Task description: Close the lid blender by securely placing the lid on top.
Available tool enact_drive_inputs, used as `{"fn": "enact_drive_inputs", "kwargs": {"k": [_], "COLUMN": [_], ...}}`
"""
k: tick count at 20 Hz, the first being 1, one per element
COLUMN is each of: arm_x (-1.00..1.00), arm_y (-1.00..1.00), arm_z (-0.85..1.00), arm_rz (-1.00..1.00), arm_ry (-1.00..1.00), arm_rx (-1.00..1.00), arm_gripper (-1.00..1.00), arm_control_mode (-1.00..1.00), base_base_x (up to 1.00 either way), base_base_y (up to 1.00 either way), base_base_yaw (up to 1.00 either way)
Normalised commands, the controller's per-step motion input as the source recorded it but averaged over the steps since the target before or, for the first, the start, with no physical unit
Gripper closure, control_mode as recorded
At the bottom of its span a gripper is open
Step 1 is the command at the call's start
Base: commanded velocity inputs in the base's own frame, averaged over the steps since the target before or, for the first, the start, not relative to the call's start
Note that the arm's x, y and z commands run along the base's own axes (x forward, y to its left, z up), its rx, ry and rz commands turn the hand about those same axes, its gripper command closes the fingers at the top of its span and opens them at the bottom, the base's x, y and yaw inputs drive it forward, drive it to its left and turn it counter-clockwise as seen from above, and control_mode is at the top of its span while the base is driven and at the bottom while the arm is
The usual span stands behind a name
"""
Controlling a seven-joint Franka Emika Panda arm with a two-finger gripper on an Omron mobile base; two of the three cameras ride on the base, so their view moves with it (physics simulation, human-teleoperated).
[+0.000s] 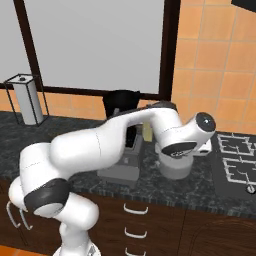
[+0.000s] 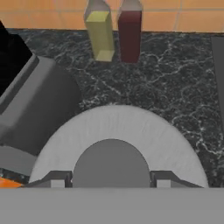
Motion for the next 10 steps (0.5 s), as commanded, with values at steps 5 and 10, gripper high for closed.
{"fn": "enact_drive_inputs", "kwargs": {"k": [5,10], "arm_x": [-0.22,-0.11], "arm_y": [0.34,0.33], "arm_z": [1.0,1.0], "arm_rz": [0.05,0.0], "arm_ry": [-0.08,-0.05], "arm_rx": [-0.08,-0.07], "arm_gripper": [1.0,1.0], "arm_control_mode": [-1.0,-1.0], "base_base_x": [0.0,0.0], "base_base_y": [0.0,0.0], "base_base_yaw": [0.0,0.0]}}
